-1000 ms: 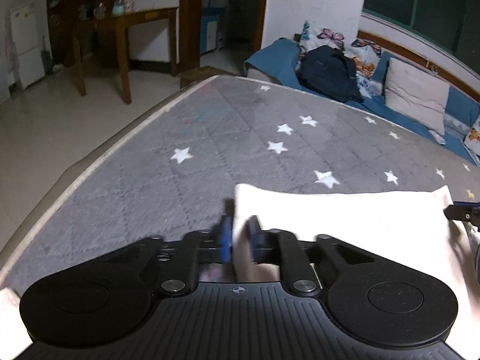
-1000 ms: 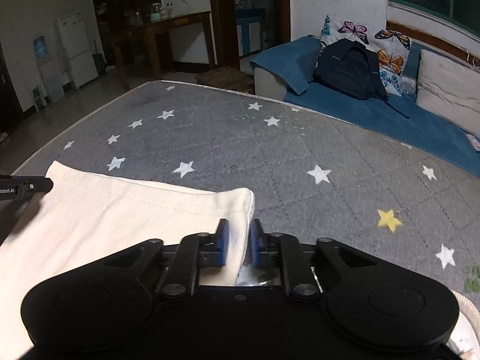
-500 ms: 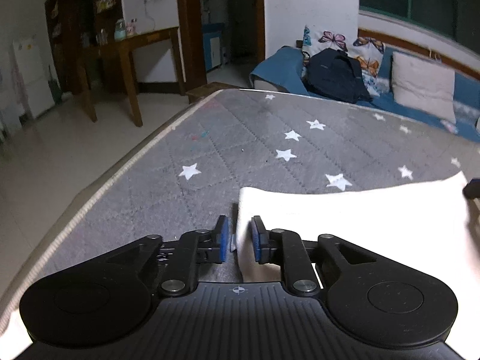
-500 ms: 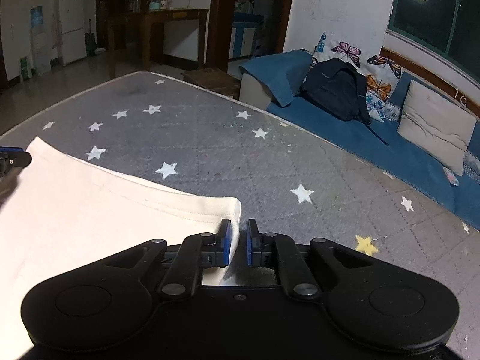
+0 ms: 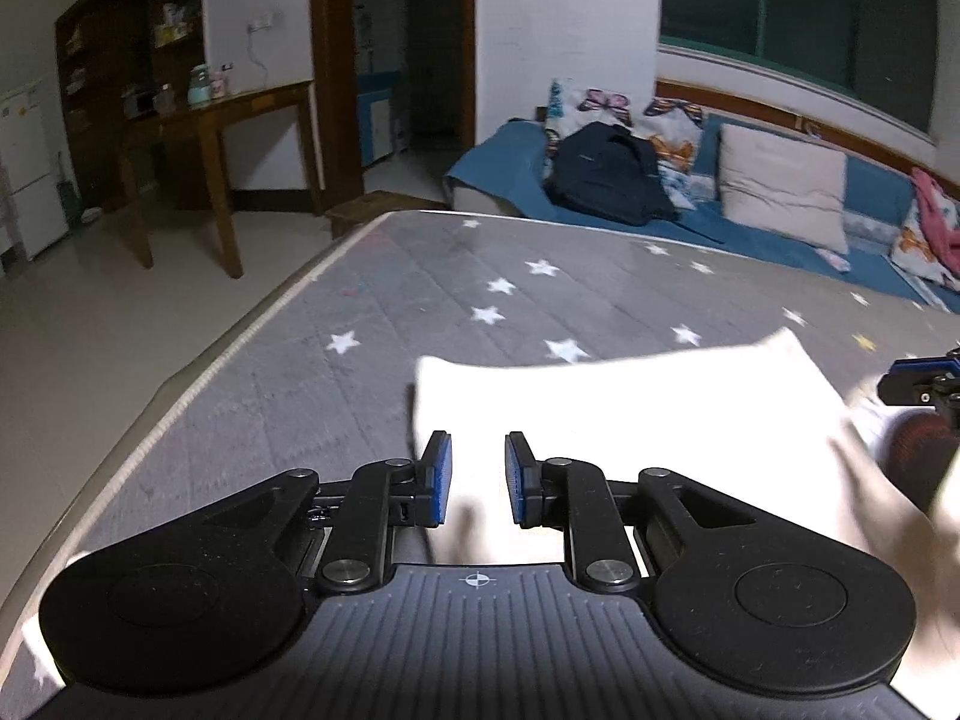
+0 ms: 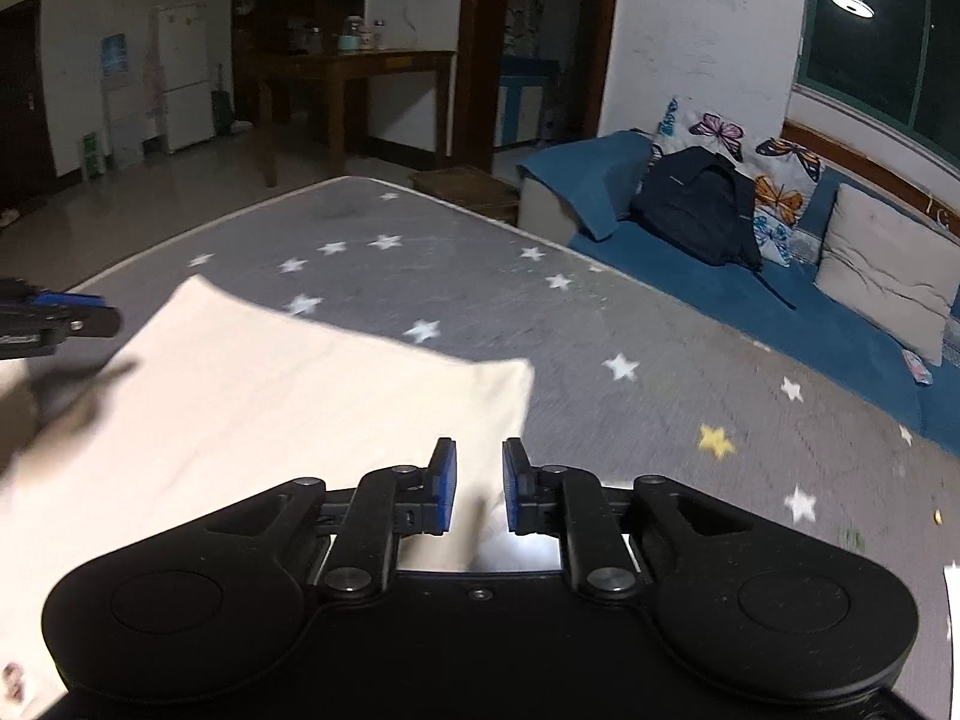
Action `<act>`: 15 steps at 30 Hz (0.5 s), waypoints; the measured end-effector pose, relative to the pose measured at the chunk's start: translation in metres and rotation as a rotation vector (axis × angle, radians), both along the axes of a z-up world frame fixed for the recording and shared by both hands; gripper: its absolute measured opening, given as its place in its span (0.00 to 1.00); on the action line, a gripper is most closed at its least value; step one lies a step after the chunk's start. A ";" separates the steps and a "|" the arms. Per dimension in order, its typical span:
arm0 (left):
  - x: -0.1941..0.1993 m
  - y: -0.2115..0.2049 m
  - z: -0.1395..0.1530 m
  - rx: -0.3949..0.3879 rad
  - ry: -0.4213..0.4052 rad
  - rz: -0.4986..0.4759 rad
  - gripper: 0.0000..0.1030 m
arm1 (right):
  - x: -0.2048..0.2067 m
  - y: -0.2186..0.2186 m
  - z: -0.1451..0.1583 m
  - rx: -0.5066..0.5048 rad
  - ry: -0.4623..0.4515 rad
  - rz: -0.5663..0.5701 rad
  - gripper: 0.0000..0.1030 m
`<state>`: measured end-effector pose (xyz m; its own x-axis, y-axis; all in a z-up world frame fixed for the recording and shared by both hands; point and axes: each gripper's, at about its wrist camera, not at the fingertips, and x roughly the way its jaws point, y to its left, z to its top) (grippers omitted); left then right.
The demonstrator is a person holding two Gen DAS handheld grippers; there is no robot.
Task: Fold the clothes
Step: 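Smooth the spread sweatshirt with both tools open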
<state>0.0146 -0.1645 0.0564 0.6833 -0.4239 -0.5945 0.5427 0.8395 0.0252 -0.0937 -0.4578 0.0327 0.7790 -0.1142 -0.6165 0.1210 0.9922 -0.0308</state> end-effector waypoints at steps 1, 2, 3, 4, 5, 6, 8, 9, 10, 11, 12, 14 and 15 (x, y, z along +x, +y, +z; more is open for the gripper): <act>-0.008 0.004 0.001 -0.003 0.006 -0.007 0.19 | -0.007 0.006 -0.001 0.002 0.003 0.006 0.17; -0.014 0.008 0.003 -0.009 0.014 -0.013 0.19 | -0.015 0.013 -0.002 0.002 0.007 0.011 0.17; -0.021 0.012 0.004 -0.012 0.019 -0.014 0.20 | -0.022 0.020 -0.004 0.002 0.009 0.015 0.18; -0.027 0.016 0.005 -0.016 0.019 -0.014 0.20 | -0.030 0.025 -0.005 0.007 0.008 0.018 0.18; -0.032 0.020 0.006 -0.019 0.022 -0.019 0.21 | -0.037 0.031 -0.006 0.016 0.007 0.020 0.19; -0.038 0.024 0.006 -0.022 0.024 -0.023 0.22 | -0.044 0.036 -0.007 0.026 0.004 0.020 0.20; -0.050 0.034 0.007 -0.023 0.028 -0.026 0.22 | -0.058 0.046 -0.009 0.037 0.002 0.016 0.21; -0.054 0.038 0.007 -0.025 0.031 -0.028 0.22 | -0.065 0.051 -0.010 0.038 0.001 0.014 0.22; -0.061 0.045 0.006 -0.031 0.037 -0.030 0.22 | -0.070 0.055 -0.012 0.040 0.003 0.013 0.22; -0.065 0.049 0.005 -0.035 0.040 -0.029 0.22 | -0.073 0.058 -0.013 0.042 0.005 0.012 0.22; -0.070 0.054 0.003 -0.038 0.044 -0.031 0.22 | -0.079 0.062 -0.016 0.044 0.009 0.011 0.22; -0.077 0.059 -0.003 -0.044 0.055 -0.039 0.22 | -0.088 0.070 -0.024 0.050 0.020 0.010 0.22; -0.080 0.061 -0.006 -0.046 0.061 -0.044 0.22 | -0.092 0.073 -0.027 0.054 0.023 0.007 0.22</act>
